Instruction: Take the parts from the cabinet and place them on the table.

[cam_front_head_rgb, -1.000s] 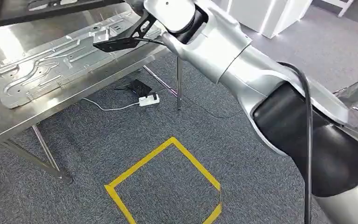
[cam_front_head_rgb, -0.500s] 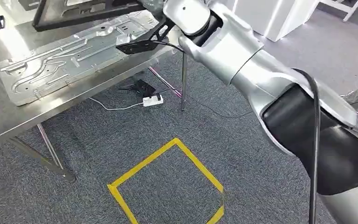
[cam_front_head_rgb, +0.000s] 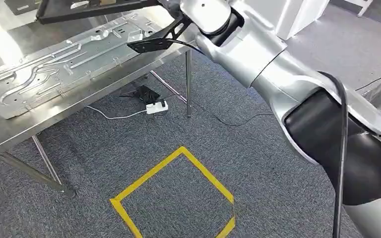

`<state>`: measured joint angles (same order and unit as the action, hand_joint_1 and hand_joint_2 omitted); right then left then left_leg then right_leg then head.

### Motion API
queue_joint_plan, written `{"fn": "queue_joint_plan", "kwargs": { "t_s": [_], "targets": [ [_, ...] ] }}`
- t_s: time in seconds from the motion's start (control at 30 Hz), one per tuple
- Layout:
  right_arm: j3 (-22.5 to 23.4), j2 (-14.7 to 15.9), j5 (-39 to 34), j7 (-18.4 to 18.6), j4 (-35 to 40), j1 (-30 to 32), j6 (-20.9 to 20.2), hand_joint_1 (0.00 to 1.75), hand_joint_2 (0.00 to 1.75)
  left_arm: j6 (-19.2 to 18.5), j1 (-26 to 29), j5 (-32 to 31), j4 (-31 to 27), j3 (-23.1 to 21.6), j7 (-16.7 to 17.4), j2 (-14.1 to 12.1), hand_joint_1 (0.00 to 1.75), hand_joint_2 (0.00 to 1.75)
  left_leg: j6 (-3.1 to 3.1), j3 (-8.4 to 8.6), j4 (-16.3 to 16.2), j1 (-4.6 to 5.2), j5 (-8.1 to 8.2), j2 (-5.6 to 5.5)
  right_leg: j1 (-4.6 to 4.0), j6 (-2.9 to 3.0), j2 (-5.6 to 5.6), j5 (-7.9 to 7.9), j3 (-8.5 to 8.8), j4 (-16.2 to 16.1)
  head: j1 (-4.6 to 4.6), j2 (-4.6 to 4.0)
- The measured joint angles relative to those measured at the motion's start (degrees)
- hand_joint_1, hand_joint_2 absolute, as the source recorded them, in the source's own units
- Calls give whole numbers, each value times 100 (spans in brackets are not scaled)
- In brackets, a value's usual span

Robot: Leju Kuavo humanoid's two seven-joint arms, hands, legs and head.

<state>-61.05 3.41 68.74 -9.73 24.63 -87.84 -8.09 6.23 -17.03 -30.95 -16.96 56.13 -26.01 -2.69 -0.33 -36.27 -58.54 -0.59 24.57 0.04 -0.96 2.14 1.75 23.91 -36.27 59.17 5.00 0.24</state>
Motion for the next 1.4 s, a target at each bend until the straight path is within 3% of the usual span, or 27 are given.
{"fn": "queue_joint_plan", "kwargs": {
  "t_s": [0.1, 0.13, 0.2, 0.23, 0.27, 0.3, 0.33, 0.37, 0.47, 0.53, 0.6, 0.67, 0.7, 0.77, 0.8, 0.83, 0.87, 0.9, 0.97, 1.0, 1.1, 1.17, 1.23, 1.3, 1.33, 1.37, 1.4],
  "targets": [
    [0, 28, 2, 2, 2, 44, 0, 175, 175, 15, 437, 92, 37, -2, 9, 2, 0, 175, 39, -28, -25, 9, 3, -12, 20, -71, 16, -11, -15, -27, 13, 0],
    [0, 44, 2, 2, 2, 44, 0, 175, 175, 20, 480, 91, 46, -2, 30, 2, 0, 175, 88, -1, 43, -49, -29, -17, -8, -110, 14, 21, -16, -15, 13, 0],
    [0, 61, 2, 0, 2, 43, 2, 175, 175, 31, 515, 87, 46, -2, 70, 4, 0, 175, 116, 38, 85, -56, -45, -37, 10, -161, -68, 236, -132, 264, 42, 0],
    [0, 59, 2, -2, 7, 46, 4, 175, 175, 37, 534, 83, 46, -2, 96, 0, 0, 175, 167, 46, 85, -48, -36, -41, 44, -192, -90, 505, -407, 845, 39, 0],
    [0, 55, 2, -11, 20, 69, 4, 175, 175, 35, 537, 72, 50, -2, 118, 2, 0, 175, 174, 51, 80, -44, -30, -45, 70, -212, -95, 672, -637, 1303, 41, 0],
    [0, 55, 0, -13, 22, 97, 4, 175, 175, 37, 542, 72, 54, -2, 127, 2, 0, 175, 175, 53, 76, -45, -24, -50, 92, -229, -97, 764, -832, 1652, 48, 0],
    [0, 57, 0, -11, 20, 119, 2, 175, 175, 37, 561, 72, 55, -2, 133, 2, 0, 175, 168, 54, 67, -50, -17, -56, 111, -238, -100, 715, -913, 1740, 48, 0],
    [0, 57, 0, -11, 20, 128, 2, 175, 175, 39, 581, 72, 55, -2, 135, 2, 0, 175, 157, 58, 57, -56, -6, -64, 128, -245, -104, 550, -852, 1568, 50, 0],
    [0, 57, 0, -7, 22, 102, 4, 175, 175, 44, 596, 72, 57, -2, 137, 2, 0, 175, 91, 68, -6, -66, 59, -80, 150, -207, -108, -106, -206, 189, 48, 0],
    [0, 46, 0, -7, 48, 91, 2, 175, 175, 44, 599, 82, 61, -2, 217, 2, 0, 175, 46, 27, -43, -35, 74, -82, 104, -178, -98, -34, -122, 63, 33, 0],
    [0, 52, 0, -4, 52, 93, -24, 175, 175, 129, 712, 179, 92, -2, 702, 2, 0, 175, -43, 50, 2, -77, 63, -78, 57, -124, -87, -22, -121, 73, 46, 0],
    [0, 52, 0, -4, 76, 87, -55, 175, 175, 247, 886, 218, 122, 0, 1142, 2, 0, 175, -95, 41, -30, -91, 140, -55, 114, -47, -85, -67, -42, -44, 37, 0],
    [0, 59, 0, -4, 90, 72, -66, 175, 175, 293, 980, 212, 138, 0, 1303, 0, 0, 175, -109, -36, -252, -88, 287, -39, 108, -29, -82, -66, -22, -59, 24, 0],
    [0, 87, 2, 0, 87, 66, -87, 175, 175, 391, 1077, 210, 157, 18, 1515, -11, 0, 175, -136, -451, -1088, -86, 675, -37, 93, 5, -93, -56, -24, -52, 22, 0],
    [0, 90, 2, -2, 87, 72, -94, 175, 175, 420, 1103, 225, 164, 37, 1589, -11, 0, 175, -149, -660, -1487, -86, 803, -37, 81, 14, -99, -51, -27, -46, 26, 0],
    [0, 90, 2, -24, 90, 83, -94, 175, 175, 417, 1113, 284, 175, 59, 1652, -9, 0, 175, -155, -771, -1674, -86, 805, -36, 74, 21, -103, -46, -32, -34, 26, 0],
    [0, 90, 2, -42, 98, 98, -94, 175, 175, 398, 1117, 339, 190, 88, 1692, -7, 0, 175, -152, -744, -1585, -86, 680, -35, 69, 30, -106, -38, -34, -18, 24, 0],
    [0, 87, 2, -59, 103, 99, -92, 175, 175, 363, 1118, 345, 197, 105, 1691, -4, 0, 175, -140, -595, -1256, -86, 462, -34, 63, 31, -109, -26, -34, 0, 24, 0],
    [0, 85, 2, -68, 118, 86, -92, 175, 175, 317, 1114, 376, 197, 140, 1689, -11, 0, 175, -102, -105, -276, -83, 13, -27, 60, 3, -110, 8, -31, 43, 26, 0],
    [0, 85, 2, -68, 120, 81, -92, 175, 175, 315, 1111, 380, 199, 155, 1689, -11, 0, 175, -80, 2, -112, -50, 113, -22, 30, -21, -111, 21, -51, 59, 24, 0],
    [0, 85, 2, -74, 129, 85, -94, 175, 175, 306, 1114, 384, 210, 219, 1689, -9, 0, 175, -4, -20, -72, -8, 69, -39, 43, -81, -105, -3, -76, 47, 26, 0],
    [0, 92, 2, -74, 129, 83, -90, 175, 175, 262, 1114, 445, 212, 251, 1689, -11, 0, 175, 72, 24, 13, -66, 18, -23, 44, -145, -114, 56, -110, 93, 35, 0],
    [0, 98, 2, -79, 129, 76, -85, 175, 175, 214, 1105, 542, 212, 289, 1687, -9, 0, 175, 121, 42, 30, -52, 9, -25, 57, -183, -119, 389, -311, 596, 55, 0],
    [0, 92, 2, -114, 129, 93, -81, 175, 175, 184, 1090, 625, 216, 374, 1681, -9, 0, 175, 131, 38, 23, -50, 12, -25, 83, -213, -120, 768, -739, 1520, 53, 0],
    [0, 92, 2, -116, 129, 110, -81, 175, 175, 188, 1093, 629, 219, 387, 1681, -9, 0, 175, 135, 37, 20, -51, 15, -27, 97, -221, -120, 810, -854, 1749, 52, 0],
    [0, 92, 2, -116, 127, 125, -81, 175, 175, 208, 1096, 625, 221, 404, 1681, -9, 0, 175, 136, 40, 13, -55, 22, -33, 115, -225, -123, 725, -864, 1753, 55, 0],
    [0, 92, 2, -116, 122, 124, -81, 175, 175, 223, 1098, 627, 223, 431, 1687, -9, 0, 175, 134, 40, 0, -59, 30, -42, 128, -220, -125, 520, -732, 1466, 55, 0]
  ]
}}
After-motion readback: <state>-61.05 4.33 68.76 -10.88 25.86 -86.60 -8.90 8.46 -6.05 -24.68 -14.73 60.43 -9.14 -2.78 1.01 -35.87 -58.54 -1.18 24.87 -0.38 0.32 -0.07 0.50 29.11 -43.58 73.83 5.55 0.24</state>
